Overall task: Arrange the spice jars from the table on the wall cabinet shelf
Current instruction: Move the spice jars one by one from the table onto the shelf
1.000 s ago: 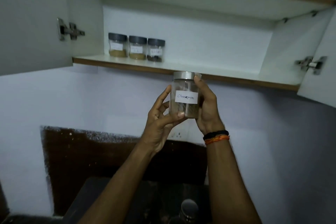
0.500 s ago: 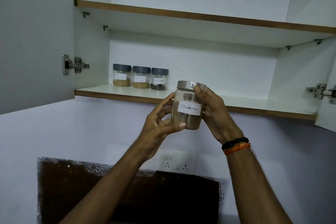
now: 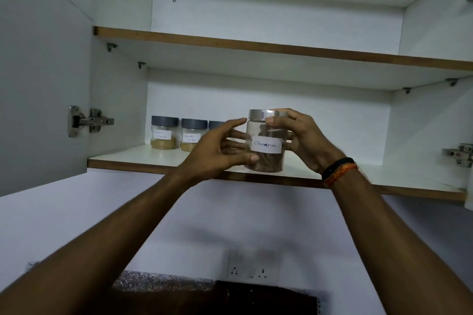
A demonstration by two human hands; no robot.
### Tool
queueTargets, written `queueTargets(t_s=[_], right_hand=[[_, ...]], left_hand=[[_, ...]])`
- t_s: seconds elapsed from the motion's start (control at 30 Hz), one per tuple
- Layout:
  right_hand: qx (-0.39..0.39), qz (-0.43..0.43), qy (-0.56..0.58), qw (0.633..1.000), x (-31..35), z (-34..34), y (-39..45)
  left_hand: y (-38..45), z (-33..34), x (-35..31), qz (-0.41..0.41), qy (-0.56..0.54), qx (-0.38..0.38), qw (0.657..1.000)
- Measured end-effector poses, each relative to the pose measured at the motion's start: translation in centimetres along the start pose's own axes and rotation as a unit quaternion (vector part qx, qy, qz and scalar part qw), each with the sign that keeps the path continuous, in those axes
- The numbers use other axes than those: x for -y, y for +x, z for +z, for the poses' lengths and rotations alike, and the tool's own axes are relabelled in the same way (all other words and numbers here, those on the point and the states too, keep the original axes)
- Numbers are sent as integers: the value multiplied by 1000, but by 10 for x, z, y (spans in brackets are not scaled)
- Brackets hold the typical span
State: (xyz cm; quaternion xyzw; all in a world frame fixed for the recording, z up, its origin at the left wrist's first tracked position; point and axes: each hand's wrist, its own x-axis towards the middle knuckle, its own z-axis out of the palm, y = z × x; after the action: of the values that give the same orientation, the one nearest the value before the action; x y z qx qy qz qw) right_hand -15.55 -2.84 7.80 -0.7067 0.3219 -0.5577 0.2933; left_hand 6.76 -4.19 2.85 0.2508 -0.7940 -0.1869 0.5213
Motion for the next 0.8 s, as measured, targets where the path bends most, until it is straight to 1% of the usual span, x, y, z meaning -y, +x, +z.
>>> queueTargets(t_s=[0.03, 0.1, 0.23, 0.3, 0.33, 0.4, 0.63, 0.8], right_hand=[[-5, 2, -2, 1000, -3, -1, 9], [-13, 11, 0, 1000, -11, -4, 24], [-24, 35, 9, 999, -32, -13, 53], [-26, 45, 6, 999, -45, -17, 67], [-26, 50, 2, 998, -52, -18, 73], [-20, 58, -2, 998, -66, -19, 87], [8, 76, -21, 997, -97, -19, 118], [17, 89, -42, 995, -111, -14, 139]], left_hand=[[6, -3, 4, 6, 60, 14, 998], [14, -7, 14, 8, 177, 66, 982], [24, -8, 41, -32, 327, 201, 923], [27, -5, 53, -41, 380, 251, 890], [29, -4, 57, -41, 394, 265, 879], [32, -4, 63, -35, 406, 282, 869], [32, -3, 65, -7, 431, 300, 851], [32, -2, 67, 13, 440, 296, 848]])
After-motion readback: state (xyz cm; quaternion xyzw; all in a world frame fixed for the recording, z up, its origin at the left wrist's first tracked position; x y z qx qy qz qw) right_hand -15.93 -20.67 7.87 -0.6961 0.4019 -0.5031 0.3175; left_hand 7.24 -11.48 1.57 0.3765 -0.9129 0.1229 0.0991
